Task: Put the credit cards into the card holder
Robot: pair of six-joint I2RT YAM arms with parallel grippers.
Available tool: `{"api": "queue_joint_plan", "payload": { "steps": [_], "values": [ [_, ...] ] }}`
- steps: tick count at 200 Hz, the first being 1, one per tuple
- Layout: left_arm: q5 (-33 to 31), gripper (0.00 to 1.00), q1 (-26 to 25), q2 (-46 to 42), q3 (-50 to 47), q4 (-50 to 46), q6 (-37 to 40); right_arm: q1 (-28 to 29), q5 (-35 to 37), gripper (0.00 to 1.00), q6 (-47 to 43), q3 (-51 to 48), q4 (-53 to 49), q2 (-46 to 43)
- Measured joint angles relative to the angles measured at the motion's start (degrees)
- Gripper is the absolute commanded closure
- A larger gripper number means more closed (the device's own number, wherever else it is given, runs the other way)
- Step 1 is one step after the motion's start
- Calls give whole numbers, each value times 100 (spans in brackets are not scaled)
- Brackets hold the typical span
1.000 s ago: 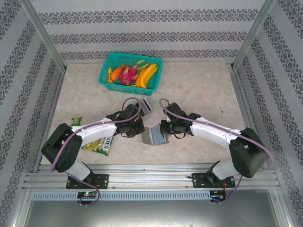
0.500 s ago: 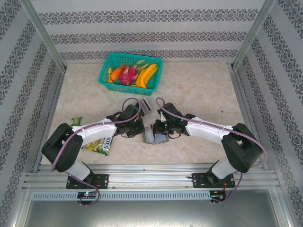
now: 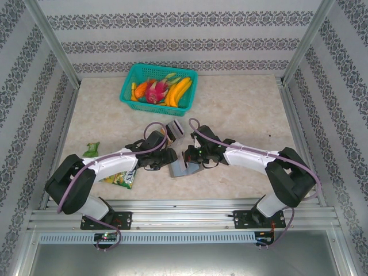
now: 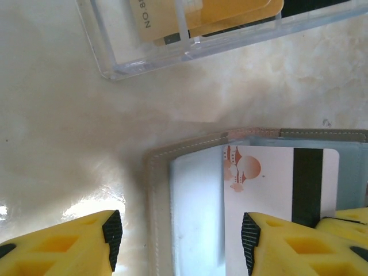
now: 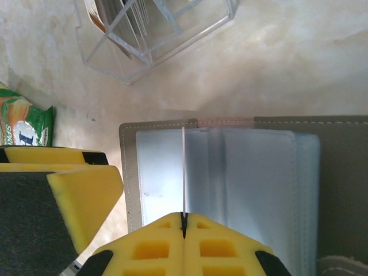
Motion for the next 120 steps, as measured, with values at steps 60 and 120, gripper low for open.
{"api": "queue_joint_plan", "payload": {
  "steps": [60, 120],
  "values": [
    [13, 41, 0, -66, 48, 20, 2, -9, 4, 100, 7, -76, 0, 4],
    [22, 36, 0, 160, 107, -48, 0, -208, 4, 100, 114, -337, -2, -302]
  ]
}}
